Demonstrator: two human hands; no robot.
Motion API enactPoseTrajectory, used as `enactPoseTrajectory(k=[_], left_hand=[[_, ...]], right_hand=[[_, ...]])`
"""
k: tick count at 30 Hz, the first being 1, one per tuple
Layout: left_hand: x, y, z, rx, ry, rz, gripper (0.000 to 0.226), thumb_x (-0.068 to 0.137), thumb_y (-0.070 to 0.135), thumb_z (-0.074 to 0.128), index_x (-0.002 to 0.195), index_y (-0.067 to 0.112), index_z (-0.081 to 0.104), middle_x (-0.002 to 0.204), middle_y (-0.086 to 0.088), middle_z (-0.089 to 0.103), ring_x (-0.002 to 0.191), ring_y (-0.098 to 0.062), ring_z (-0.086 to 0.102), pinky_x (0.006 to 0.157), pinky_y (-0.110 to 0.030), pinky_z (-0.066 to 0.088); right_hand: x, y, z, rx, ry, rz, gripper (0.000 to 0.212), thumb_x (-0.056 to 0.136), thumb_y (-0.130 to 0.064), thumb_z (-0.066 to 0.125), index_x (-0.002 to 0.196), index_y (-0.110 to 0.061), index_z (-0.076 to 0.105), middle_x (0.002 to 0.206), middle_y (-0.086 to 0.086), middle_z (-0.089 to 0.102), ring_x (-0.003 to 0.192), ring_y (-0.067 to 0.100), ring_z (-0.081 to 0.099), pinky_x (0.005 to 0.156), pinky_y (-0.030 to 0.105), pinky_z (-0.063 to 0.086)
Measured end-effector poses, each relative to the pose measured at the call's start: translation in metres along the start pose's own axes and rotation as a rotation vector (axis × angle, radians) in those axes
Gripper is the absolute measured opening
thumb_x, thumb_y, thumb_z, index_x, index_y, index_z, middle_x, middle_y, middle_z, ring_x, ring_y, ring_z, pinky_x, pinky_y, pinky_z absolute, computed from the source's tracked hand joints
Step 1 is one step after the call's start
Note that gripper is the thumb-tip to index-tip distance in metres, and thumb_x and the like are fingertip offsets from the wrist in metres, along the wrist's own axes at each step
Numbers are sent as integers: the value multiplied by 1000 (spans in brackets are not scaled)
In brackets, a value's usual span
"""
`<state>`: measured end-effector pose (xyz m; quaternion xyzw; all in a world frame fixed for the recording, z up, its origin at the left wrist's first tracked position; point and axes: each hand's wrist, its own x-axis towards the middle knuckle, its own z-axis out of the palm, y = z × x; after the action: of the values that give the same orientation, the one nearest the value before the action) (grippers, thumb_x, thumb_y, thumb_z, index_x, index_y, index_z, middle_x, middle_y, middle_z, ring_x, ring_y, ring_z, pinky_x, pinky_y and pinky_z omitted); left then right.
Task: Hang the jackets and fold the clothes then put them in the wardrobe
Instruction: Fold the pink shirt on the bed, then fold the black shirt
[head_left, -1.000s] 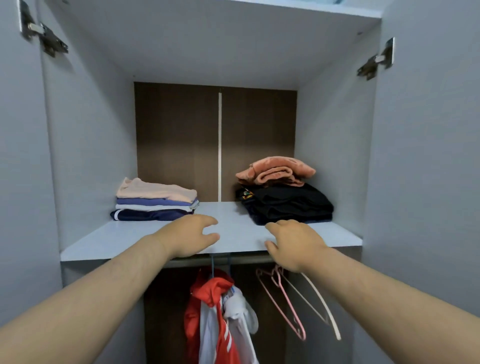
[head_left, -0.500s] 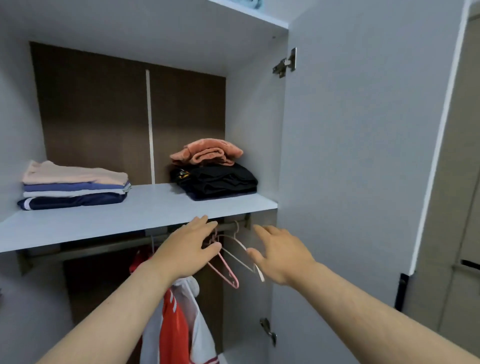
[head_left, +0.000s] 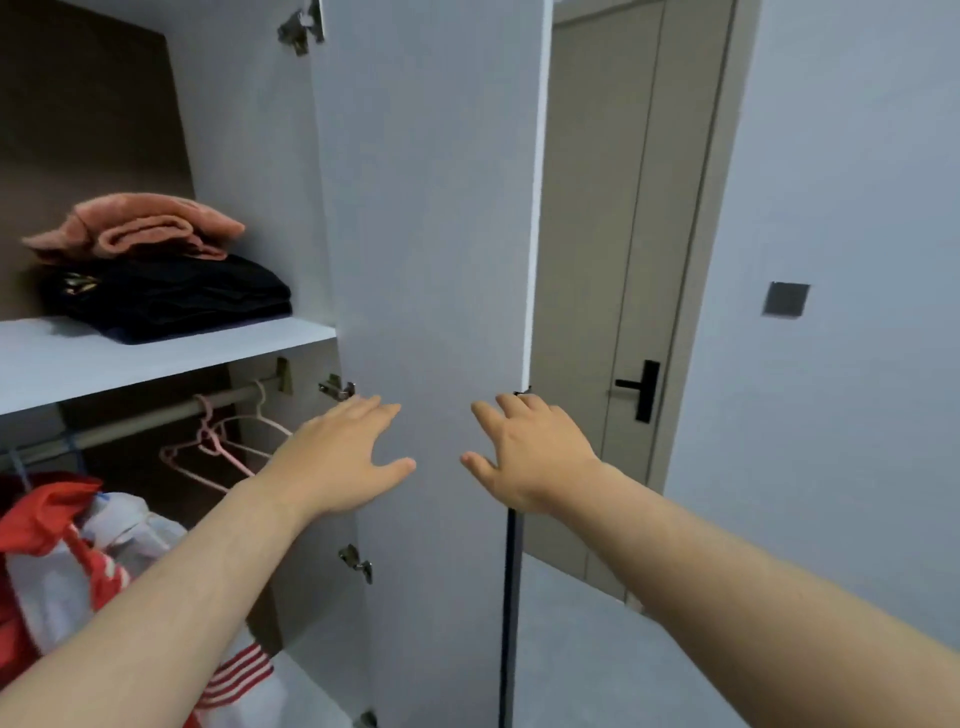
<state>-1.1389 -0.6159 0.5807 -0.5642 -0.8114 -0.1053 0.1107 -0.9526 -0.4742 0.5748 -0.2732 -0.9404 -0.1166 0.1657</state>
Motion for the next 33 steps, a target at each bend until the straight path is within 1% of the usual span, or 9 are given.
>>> enactPoseTrajectory(k=[2,7,10,13,18,23,28,31,33], left_hand=[[3,34,2,-7,5,55,78,90,66,46,156,31,24,162,7,25,149,-15,22,117,-34,25],[7,126,14,-70,-31,182,71,89,63,48,151,33,32,153,11,39,140,-14,36,107,-34,37],[9,190,24,-79,-68,258,68,89,62,48,149,33,35,147,11,44,136,-14,38,104,-34,41],[10,260,33,-40,-98,360,67,90,63,46,148,31,36,144,10,47,133,-14,42,99,-34,42],[10,374,47,-33,-125,521,67,88,63,45,146,29,39,143,6,50,131,-17,46,103,-37,42],[9,479,62,-109,-174,664,72,87,63,46,149,29,36,151,8,44,137,-15,41,107,-35,38],[12,564,82,-167,-198,805,71,89,64,44,150,29,35,153,8,40,139,-17,40,111,-38,36],[18,604,103,-192,-224,870,70,89,64,46,150,30,36,153,8,41,139,-18,40,111,-38,37],[27,629,119,-204,-242,907,70,89,63,47,150,30,36,153,7,41,139,-18,40,111,-38,37]], right_hand=[[-25,26,-7,-32,15,43,61,96,-60,37,141,-20,38,133,10,50,126,34,44,96,43,40],[-99,89,-20,-101,-29,137,65,95,-61,37,143,-19,38,134,13,51,124,34,45,97,43,41],[-152,134,-31,-120,-64,206,63,94,-62,36,140,-18,39,126,11,54,118,33,48,94,43,42],[-209,181,-42,-153,-110,294,58,95,-62,34,131,-18,44,119,10,56,110,32,51,87,42,42],[-303,250,-56,-179,-114,410,54,94,-62,36,126,-19,47,111,6,58,103,29,53,75,37,35],[-386,305,-70,-231,-127,571,57,93,-63,37,131,-21,45,114,5,58,105,29,53,74,37,36],[-454,352,-72,-197,-173,744,58,97,-60,36,139,-19,42,119,8,62,109,32,56,86,41,50],[-486,379,-65,-187,-171,838,57,98,-57,37,140,-19,43,124,8,62,111,32,58,85,41,52],[-503,397,-57,-186,-159,902,54,99,-54,39,141,-20,44,123,7,63,110,31,60,80,40,51]])
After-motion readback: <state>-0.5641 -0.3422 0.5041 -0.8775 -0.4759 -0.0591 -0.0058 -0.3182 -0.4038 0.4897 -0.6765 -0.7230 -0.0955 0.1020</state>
